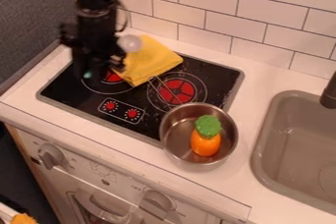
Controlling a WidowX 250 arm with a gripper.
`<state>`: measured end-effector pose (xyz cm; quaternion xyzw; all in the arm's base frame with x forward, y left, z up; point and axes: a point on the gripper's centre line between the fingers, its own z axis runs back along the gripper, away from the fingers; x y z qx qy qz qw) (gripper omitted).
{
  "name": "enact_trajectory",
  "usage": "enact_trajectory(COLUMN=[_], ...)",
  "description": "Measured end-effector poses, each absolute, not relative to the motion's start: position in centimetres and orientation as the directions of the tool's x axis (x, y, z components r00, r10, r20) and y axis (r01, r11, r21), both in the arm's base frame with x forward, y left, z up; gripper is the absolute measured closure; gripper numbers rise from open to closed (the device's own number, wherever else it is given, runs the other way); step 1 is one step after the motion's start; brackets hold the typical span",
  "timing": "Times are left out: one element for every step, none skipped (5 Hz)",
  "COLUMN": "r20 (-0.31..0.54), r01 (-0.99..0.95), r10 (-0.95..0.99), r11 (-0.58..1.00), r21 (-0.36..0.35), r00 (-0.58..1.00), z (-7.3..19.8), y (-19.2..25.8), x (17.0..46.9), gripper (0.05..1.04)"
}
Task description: Move something on the table
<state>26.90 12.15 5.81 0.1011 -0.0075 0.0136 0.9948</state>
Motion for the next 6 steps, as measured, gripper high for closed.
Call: enact_trajectory(r20=[0.023, 0.058, 0.081, 0.087, 0.07, 0.071], r01=[-0.019, 0.024, 0.091, 0.098, 0.067, 0.05], r10=[0.014, -0.037, -0.109, -0.118, -0.081, -0.063], r11=[0.977, 0.978, 0.975, 0.974, 0.979, 0.982], r21=[0.211, 0.209, 0.204, 0.205, 0.191, 0.18], r00=[1.0, 0.998, 0.991, 0.989, 0.994, 0.995], z=[4.9, 4.6, 4.3, 4.1, 3.6, 3.5], y=[14.0, 14.8, 15.9, 16.7, 16.9, 16.7], x=[25.6, 25.7, 25.5, 25.1, 24.6, 24.5], gripper=[0.768, 0.768, 0.768, 0.768, 0.768, 0.699])
